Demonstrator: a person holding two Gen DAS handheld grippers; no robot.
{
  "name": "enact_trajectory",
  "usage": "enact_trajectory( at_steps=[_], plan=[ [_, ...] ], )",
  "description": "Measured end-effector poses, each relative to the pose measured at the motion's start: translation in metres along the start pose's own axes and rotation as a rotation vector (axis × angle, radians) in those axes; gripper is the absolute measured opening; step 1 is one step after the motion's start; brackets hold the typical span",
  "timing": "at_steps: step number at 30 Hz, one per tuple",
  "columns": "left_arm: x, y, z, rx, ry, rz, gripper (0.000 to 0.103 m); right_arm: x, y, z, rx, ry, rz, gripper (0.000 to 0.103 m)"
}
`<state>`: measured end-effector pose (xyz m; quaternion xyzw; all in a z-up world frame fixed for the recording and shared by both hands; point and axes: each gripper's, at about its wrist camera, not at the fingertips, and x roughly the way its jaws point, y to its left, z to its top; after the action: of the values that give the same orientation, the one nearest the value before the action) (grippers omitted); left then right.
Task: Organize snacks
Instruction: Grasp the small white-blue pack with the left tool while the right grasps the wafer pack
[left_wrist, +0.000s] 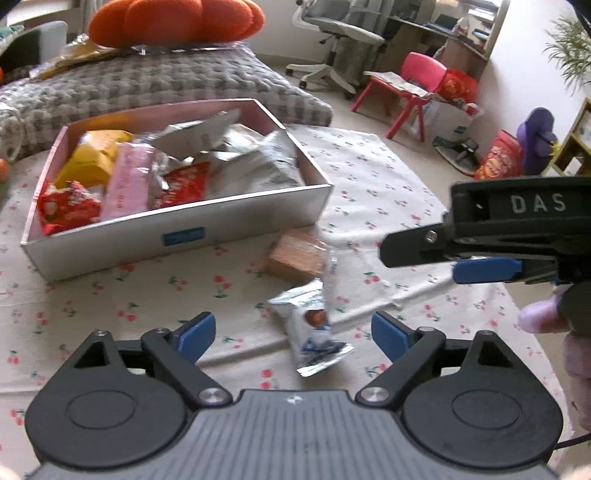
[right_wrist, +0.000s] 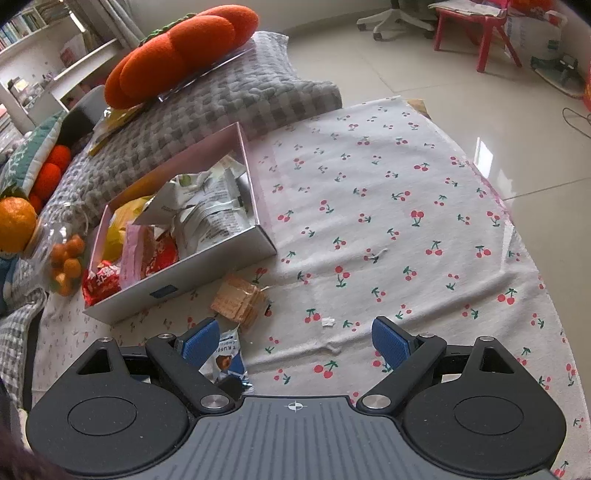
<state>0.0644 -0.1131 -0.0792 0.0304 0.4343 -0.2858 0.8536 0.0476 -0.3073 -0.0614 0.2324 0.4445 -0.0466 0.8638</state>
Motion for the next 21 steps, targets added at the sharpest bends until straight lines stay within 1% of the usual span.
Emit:
enact_trajectory(
  at_steps=[2, 4, 5, 6, 7, 8, 10, 11, 12, 17, 21],
  plan=[
    [0.005, -0.004, 0.0, 0.008, 0.007, 0.009, 0.082, 0.001, -0.002, 0.001, 0.004, -0.001, -0.002, 0.091],
    [0.011, -0.007, -0.001, 0.015, 0.013, 0.031, 0.071, 0.003, -0.003, 0.001, 0.003, 0.0, -0.006, 0.091],
    [0.013, -0.007, -0.001, 0.015, 0.018, 0.038, 0.067, 0.005, -0.003, 0.001, 0.003, 0.001, -0.008, 0.091],
    [0.015, -0.007, -0.001, 0.016, 0.026, 0.044, 0.059, 0.006, -0.003, 0.001, 0.001, 0.002, -0.01, 0.091],
    [0.017, -0.006, -0.001, 0.019, 0.028, 0.052, 0.053, 0.007, -0.003, 0.001, -0.003, 0.002, -0.009, 0.091],
    [0.016, -0.006, -0.002, 0.03, 0.019, 0.066, 0.051, 0.009, -0.002, 0.001, -0.009, 0.002, -0.01, 0.091],
    [0.016, -0.005, -0.001, 0.045, 0.023, 0.084, 0.031, 0.012, -0.001, 0.0, -0.026, 0.002, -0.011, 0.091],
    [0.015, -0.003, -0.001, 0.048, 0.024, 0.094, 0.026, 0.014, 0.0, 0.0, -0.035, 0.002, -0.008, 0.091],
    [0.013, -0.001, -0.002, 0.05, 0.026, 0.102, 0.024, 0.016, 0.002, 0.0, -0.046, 0.002, -0.006, 0.091],
    [0.001, 0.022, -0.003, 0.028, 0.024, 0.142, 0.023, 0.028, 0.009, -0.002, -0.102, 0.004, 0.005, 0.091],
    [-0.01, 0.044, -0.004, -0.001, 0.02, 0.178, 0.023, 0.038, 0.018, -0.007, -0.171, 0.005, 0.019, 0.091]
  ],
)
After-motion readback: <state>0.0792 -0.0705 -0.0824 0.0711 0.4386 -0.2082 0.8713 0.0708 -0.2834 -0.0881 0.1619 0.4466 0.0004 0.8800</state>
